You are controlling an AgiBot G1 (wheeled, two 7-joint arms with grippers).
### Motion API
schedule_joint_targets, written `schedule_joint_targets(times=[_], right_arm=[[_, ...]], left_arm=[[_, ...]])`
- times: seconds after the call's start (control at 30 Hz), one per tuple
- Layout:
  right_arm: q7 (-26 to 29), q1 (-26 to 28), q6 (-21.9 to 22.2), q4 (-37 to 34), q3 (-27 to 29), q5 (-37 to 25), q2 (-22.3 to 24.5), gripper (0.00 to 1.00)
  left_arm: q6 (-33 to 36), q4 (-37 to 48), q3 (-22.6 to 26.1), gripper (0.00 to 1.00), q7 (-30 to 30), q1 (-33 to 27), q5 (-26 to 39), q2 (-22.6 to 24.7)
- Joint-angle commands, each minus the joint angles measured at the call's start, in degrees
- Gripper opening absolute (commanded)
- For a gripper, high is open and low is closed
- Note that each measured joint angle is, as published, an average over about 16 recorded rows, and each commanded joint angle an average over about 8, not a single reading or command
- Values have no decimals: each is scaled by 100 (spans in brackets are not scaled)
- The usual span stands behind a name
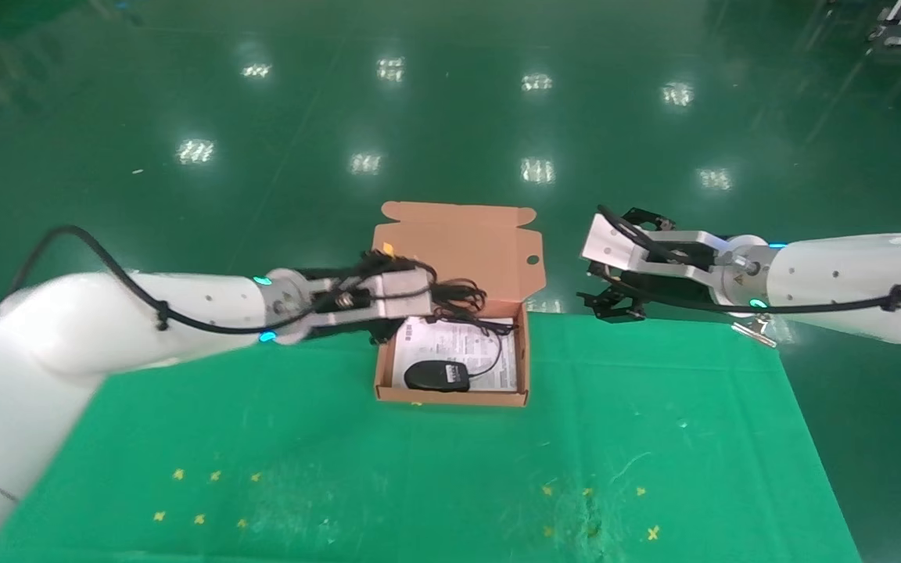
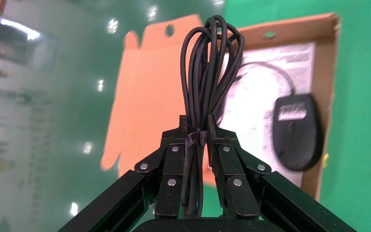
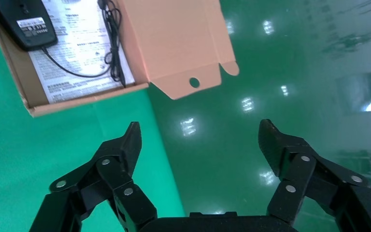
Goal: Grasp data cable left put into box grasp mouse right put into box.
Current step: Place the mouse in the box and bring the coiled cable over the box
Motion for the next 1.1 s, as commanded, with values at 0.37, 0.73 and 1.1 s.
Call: schedule_joint_targets(times=[0.37,0.73,1.1], right_arm=[[868,23,-34,774,-88,-586,441,100],[1042,28,-38,916,-113,-750,491,100],[1014,97,20,916,-60,-720,496,100]], left_arm=[[-201,1042,328,16,1218,-62,-1072,487],[-243,1269,592,100,1256,-122,-1433,530],[-232,1010,561,100,1211,-141,-1449,362]])
